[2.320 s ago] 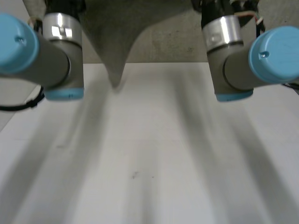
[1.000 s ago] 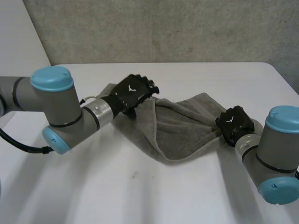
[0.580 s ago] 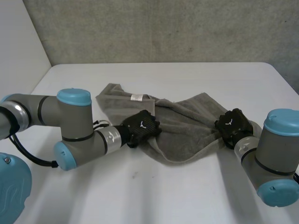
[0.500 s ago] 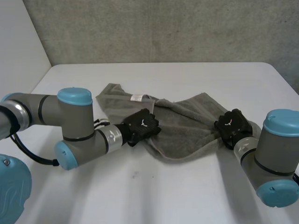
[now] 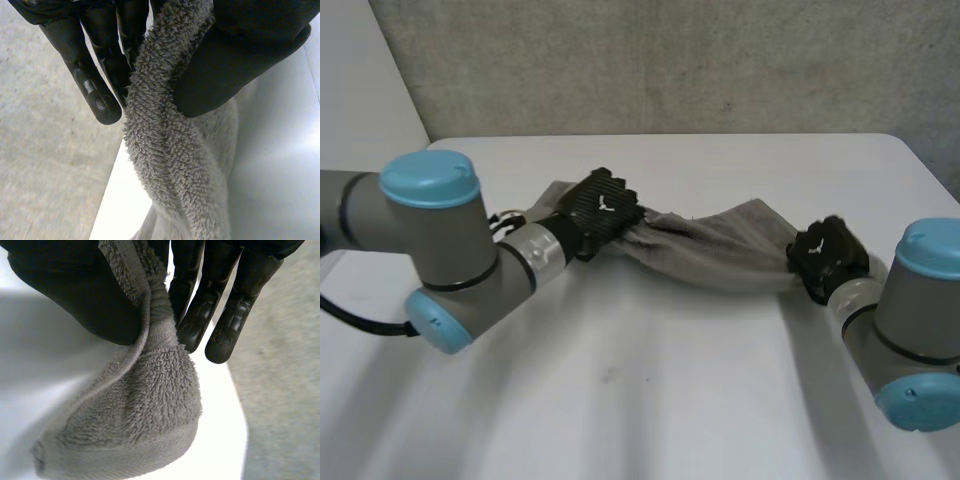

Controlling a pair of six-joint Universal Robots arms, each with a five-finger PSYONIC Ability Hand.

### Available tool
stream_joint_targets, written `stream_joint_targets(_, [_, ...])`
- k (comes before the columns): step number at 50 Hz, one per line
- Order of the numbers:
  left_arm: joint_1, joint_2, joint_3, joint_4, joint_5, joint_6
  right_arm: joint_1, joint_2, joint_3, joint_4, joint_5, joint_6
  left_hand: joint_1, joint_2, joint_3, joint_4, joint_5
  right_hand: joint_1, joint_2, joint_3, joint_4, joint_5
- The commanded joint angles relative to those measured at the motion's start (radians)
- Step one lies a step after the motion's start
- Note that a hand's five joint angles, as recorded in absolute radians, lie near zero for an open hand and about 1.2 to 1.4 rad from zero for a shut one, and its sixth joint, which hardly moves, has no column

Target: Fold the towel.

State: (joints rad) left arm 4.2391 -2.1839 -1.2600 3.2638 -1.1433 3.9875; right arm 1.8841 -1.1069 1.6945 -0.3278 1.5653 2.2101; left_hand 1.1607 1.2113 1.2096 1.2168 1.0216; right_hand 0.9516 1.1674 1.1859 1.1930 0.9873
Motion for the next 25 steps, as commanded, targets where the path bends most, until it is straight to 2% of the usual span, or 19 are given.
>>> stream_joint_targets(1, [0.016, 0.130, -0.120, -0.047, -0.030, 0.001, -0.006, -0.076, -0.029, 0.048, 0.005, -0.013, 0.236, 0.185, 0.187, 0.180, 0.200, 0.445, 0.229, 0.210, 0.203, 0.234])
stream_joint_targets(9, [0.059, 0.255, -0.257, -0.176, -0.036, 0.001, -0.023, -0.079, -0.036, 0.235, -0.007, -0.023, 0.236, 0.185, 0.187, 0.180, 0.200, 0.445, 0.229, 0.210, 0.203, 0.234])
stream_joint_targets(11, [0.062, 0.289, -0.303, -0.246, -0.068, -0.001, -0.022, -0.086, -0.035, 0.338, -0.008, -0.055, 0.236, 0.185, 0.187, 0.180, 0.200, 0.445, 0.229, 0.210, 0.203, 0.234])
stream_joint_targets(12, [0.062, 0.289, -0.303, -0.246, -0.069, -0.001, -0.022, -0.086, -0.035, 0.339, -0.008, -0.055, 0.236, 0.185, 0.187, 0.180, 0.200, 0.445, 0.229, 0.210, 0.203, 0.234])
stream_joint_targets(14, [0.061, 0.306, -0.328, -0.309, -0.142, -0.002, -0.025, -0.120, -0.038, 0.435, -0.008, -0.099, 0.236, 0.185, 0.187, 0.180, 0.200, 0.445, 0.229, 0.210, 0.203, 0.234])
stream_joint_targets(15, [0.061, 0.306, -0.328, -0.309, -0.142, -0.002, -0.025, -0.120, -0.038, 0.435, -0.008, -0.099, 0.236, 0.185, 0.187, 0.180, 0.200, 0.445, 0.229, 0.210, 0.203, 0.234])
stream_joint_targets(17, [0.061, 0.314, -0.332, -0.348, -0.244, -0.002, -0.025, -0.155, -0.044, 0.508, -0.008, -0.134, 0.236, 0.185, 0.187, 0.180, 0.200, 0.445, 0.229, 0.210, 0.203, 0.234])
stream_joint_targets(18, [0.061, 0.314, -0.332, -0.348, -0.245, -0.002, -0.025, -0.156, -0.044, 0.509, -0.008, -0.135, 0.236, 0.185, 0.187, 0.180, 0.200, 0.445, 0.229, 0.210, 0.203, 0.234])
stream_joint_targets(19, [0.061, 0.315, -0.331, -0.354, -0.286, -0.005, -0.025, -0.168, -0.047, 0.530, -0.010, -0.150, 0.236, 0.185, 0.187, 0.180, 0.200, 0.445, 0.229, 0.210, 0.203, 0.234])
stream_joint_targets(22, [0.065, 0.314, -0.320, -0.342, -0.331, -0.005, -0.020, -0.171, -0.068, 0.544, -0.010, -0.164, 0.236, 0.185, 0.187, 0.180, 0.200, 0.445, 0.229, 0.210, 0.203, 0.234])
stream_joint_targets(25, [0.067, 0.288, -0.299, -0.308, -0.331, -0.002, -0.010, -0.157, -0.102, 0.543, -0.008, -0.158, 0.236, 0.185, 0.187, 0.180, 0.200, 0.445, 0.229, 0.210, 0.203, 0.234])
